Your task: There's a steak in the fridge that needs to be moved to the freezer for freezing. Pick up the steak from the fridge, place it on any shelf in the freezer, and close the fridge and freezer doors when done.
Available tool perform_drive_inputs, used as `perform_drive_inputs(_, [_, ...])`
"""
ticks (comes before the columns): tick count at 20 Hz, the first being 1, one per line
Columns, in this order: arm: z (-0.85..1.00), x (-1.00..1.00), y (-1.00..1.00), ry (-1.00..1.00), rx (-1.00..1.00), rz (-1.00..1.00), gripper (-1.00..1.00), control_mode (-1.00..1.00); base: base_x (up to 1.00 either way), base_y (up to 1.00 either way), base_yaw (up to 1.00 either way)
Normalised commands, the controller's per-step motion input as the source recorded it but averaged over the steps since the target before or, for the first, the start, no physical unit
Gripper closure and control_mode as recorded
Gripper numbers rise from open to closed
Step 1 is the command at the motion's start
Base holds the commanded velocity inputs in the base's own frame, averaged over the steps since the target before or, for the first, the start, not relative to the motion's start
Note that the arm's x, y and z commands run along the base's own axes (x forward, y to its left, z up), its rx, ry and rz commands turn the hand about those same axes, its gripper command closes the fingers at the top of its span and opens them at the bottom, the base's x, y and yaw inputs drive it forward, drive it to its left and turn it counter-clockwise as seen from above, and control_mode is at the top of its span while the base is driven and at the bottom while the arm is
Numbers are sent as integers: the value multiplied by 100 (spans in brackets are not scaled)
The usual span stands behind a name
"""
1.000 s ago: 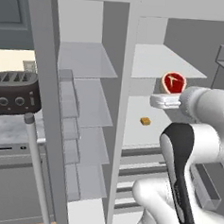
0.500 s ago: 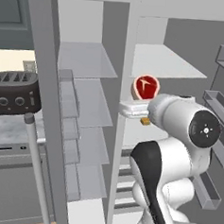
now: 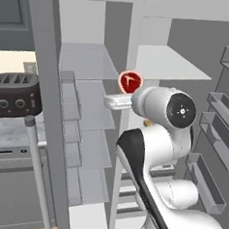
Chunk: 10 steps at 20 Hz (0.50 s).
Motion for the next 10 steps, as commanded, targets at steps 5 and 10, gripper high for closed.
perform_drive_inputs(5, [0,45,36,-4,-5,0,100,-100,0,0,0])
perform_drive_inputs(10, [0,52,17,1,-5,0,100,-100,0,0,0])
